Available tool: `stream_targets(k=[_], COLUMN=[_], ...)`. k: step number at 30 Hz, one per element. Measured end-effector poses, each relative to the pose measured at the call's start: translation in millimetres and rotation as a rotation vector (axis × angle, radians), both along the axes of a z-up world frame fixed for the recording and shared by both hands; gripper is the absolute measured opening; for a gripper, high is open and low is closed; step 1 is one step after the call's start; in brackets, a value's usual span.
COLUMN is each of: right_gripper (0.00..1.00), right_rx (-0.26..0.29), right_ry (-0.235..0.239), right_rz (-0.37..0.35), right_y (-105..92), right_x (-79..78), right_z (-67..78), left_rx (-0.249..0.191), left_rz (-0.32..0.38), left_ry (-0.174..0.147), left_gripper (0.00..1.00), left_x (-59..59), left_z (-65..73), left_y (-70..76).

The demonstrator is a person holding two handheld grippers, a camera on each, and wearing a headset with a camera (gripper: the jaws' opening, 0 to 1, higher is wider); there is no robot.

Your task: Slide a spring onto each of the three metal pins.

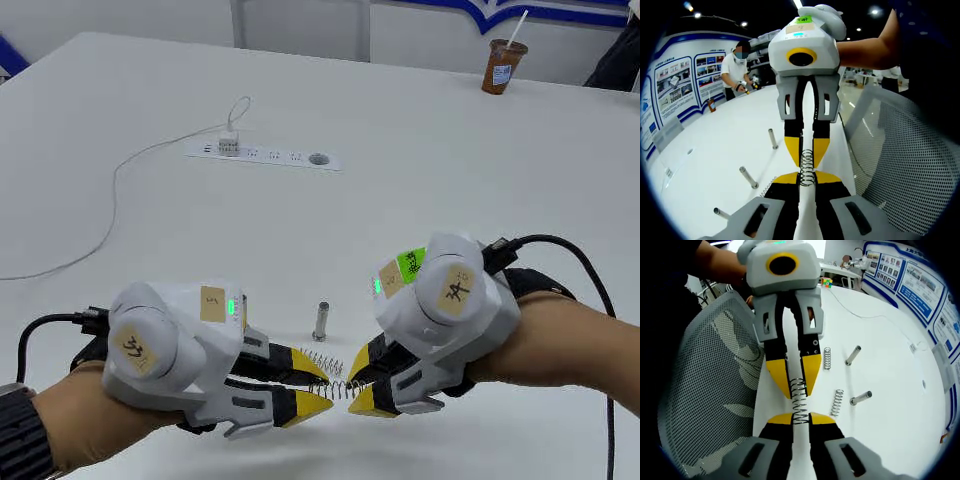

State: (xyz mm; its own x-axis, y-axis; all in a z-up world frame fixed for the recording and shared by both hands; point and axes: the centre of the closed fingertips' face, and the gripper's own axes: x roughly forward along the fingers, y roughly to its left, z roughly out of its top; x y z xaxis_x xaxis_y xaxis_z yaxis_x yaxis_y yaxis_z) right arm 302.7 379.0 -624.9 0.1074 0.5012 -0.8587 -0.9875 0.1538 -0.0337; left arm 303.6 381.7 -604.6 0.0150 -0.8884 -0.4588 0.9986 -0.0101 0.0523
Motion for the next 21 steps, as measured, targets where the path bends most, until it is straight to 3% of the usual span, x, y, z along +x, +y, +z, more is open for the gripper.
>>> stream_targets(k=[15,21], right_gripper=[0.12,0.12], right_rx=[0.078,0.073], right_ry=[-0.011,-0.013], right_rz=[-0.026,-0.018], right_y=[17.9,24.4], right_x=[4.7,4.8], right_z=[30.0,32.4], left_rx=[0.014,0.015], left_rz=[0.02,0.022], left_ry=[0.005,0.009], left_gripper=[0.11,0.11], left_x=[4.9,4.9], left_z=[-6.2,-7.4], left_y=[2.3,1.7])
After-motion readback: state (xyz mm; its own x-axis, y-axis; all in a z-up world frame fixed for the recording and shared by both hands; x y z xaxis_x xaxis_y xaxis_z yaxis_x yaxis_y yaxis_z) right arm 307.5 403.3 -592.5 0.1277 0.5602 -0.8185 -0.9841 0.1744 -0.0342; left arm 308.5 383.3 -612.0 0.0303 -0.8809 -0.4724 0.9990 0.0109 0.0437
